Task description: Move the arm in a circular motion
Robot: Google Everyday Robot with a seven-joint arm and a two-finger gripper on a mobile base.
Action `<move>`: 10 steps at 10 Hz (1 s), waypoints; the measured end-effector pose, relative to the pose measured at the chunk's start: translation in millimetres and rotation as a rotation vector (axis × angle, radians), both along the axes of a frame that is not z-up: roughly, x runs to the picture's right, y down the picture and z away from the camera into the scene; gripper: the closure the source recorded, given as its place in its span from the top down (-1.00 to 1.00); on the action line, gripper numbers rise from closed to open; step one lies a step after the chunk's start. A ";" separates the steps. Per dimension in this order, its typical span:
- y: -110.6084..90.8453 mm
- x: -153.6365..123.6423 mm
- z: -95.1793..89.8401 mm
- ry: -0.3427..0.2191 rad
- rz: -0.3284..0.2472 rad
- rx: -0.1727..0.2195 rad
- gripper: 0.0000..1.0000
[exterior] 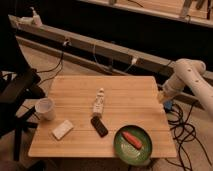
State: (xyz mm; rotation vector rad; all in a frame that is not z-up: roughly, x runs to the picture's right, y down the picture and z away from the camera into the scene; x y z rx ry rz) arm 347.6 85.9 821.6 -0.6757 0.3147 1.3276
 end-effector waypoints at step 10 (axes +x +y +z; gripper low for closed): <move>9.5 -185.5 7.6 -0.272 -0.230 -0.063 -1.00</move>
